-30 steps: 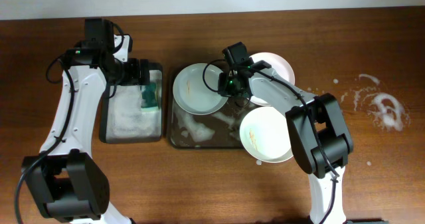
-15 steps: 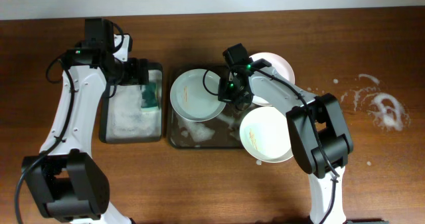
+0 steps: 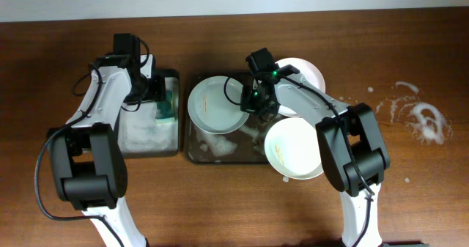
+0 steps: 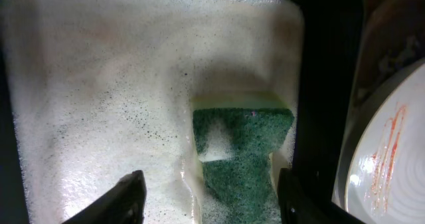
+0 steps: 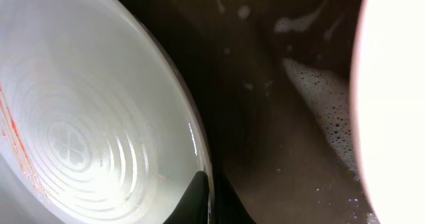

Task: Clean dirty plates on tray and stack at the side
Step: 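Grasp the green-yellow sponge with the left gripper and lift it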

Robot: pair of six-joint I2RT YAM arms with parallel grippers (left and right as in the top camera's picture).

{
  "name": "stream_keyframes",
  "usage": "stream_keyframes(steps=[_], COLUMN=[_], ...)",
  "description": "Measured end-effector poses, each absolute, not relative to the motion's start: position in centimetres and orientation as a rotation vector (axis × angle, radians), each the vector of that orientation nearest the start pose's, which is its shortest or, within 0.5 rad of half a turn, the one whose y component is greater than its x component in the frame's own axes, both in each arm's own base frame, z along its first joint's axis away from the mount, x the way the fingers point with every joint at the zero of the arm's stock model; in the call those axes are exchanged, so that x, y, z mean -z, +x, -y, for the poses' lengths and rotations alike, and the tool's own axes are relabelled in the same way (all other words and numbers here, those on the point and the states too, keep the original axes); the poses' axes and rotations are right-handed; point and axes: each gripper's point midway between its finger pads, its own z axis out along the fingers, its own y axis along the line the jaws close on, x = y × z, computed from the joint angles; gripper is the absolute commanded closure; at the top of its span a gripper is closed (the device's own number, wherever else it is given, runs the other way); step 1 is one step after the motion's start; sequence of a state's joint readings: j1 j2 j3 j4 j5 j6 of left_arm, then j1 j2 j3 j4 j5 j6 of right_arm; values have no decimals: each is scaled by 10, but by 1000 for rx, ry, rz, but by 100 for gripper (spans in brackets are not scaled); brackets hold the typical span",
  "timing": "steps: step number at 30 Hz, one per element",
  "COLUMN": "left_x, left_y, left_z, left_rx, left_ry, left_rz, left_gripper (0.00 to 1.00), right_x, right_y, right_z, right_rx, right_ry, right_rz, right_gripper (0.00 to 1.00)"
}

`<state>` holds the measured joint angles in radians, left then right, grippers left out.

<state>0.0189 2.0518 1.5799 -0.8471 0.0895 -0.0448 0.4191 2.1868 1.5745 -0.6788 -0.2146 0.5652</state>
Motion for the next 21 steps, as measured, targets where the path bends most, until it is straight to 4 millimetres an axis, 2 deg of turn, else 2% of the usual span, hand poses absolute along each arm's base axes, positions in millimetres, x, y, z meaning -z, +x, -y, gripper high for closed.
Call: stream_keyframes(steps=[6, 9, 13, 17, 21], left_x=[-53, -50, -23, -21, -21], left_y=[454, 453, 447, 446, 446], left_z=[27, 35, 34, 31, 27], left_rx=[112, 89, 69, 44, 12], left_ry=[30, 61, 68, 69, 72], left_rz=[-2864, -2872, -2941, -2946, -2945], left_gripper=[42, 46, 60, 67, 89], right_x=[-5, -5, -5, -5, -5], right_y=[418, 418, 418, 418, 418], right_z=[-226, -226, -226, -226, -226], right_rx=[-477, -477, -477, -477, -477], right_ry=[171, 171, 171, 171, 171], right_rz=[-2954, -2954, -2954, -2954, -2954], right_gripper=[95, 95, 94, 94, 94])
